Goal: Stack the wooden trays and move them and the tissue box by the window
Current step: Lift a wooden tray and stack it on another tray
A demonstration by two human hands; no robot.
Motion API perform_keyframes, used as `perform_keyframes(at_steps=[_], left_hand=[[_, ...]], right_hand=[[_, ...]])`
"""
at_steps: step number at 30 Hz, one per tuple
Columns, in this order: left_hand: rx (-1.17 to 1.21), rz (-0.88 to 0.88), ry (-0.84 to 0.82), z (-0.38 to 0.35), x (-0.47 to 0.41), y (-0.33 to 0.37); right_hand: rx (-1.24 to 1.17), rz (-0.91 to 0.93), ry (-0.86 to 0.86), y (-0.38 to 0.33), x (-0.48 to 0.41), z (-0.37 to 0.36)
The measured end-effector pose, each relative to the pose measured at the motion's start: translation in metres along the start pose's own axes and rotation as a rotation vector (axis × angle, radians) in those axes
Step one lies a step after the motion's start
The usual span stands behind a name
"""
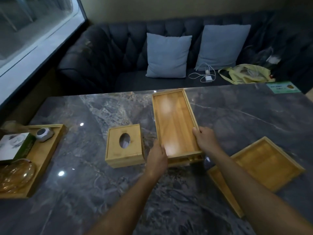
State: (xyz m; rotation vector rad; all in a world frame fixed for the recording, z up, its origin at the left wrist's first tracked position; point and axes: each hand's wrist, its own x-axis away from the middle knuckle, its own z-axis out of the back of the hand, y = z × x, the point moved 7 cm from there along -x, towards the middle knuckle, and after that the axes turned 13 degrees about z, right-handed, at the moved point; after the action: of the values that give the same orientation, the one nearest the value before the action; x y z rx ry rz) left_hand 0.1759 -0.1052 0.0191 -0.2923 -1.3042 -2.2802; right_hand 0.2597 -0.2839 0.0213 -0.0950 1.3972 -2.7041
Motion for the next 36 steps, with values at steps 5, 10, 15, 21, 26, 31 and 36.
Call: perform_keyframes(at_steps=[5, 10, 15, 21, 26, 31, 36], left_hand=[[-0.116, 0.079, -0.001, -0.012, -0.011, -0.012], [-0.092, 0.198, -0.006, -0.025, -0.022, -0.025], [-0.120, 0.159, -0.011, -0.038, -0.029, -0.034], [-0.186, 0.092, 0.000, -0.044, -0.027, -0.038], [-0.186, -0.119, 0.047, -0.031, -0.011, -0.032], [-0.439, -0.186, -0.061, -0.041, -0.003, -0.040], [-0.476, -0.188, 0.013, -0.039, -0.004, -0.032]], right_hand=[[0.214, 0.089, -0.021, 0.026, -0.014, -0.015], [0.252, 0.071, -0.038, 0.046, -0.017, -0.022], [0.297, 0.086, -0.108, 0.053, -0.016, -0.027], [0.303, 0.081, -0.179, 0.057, -0.019, -0.029], [0.104, 0.195, -0.195, 0.048, -0.007, -0.014], [0.149, 0.277, -0.329, 0.052, 0.021, -0.011], [0.301, 0.342, -0.445, 0.062, 0.046, -0.015]])
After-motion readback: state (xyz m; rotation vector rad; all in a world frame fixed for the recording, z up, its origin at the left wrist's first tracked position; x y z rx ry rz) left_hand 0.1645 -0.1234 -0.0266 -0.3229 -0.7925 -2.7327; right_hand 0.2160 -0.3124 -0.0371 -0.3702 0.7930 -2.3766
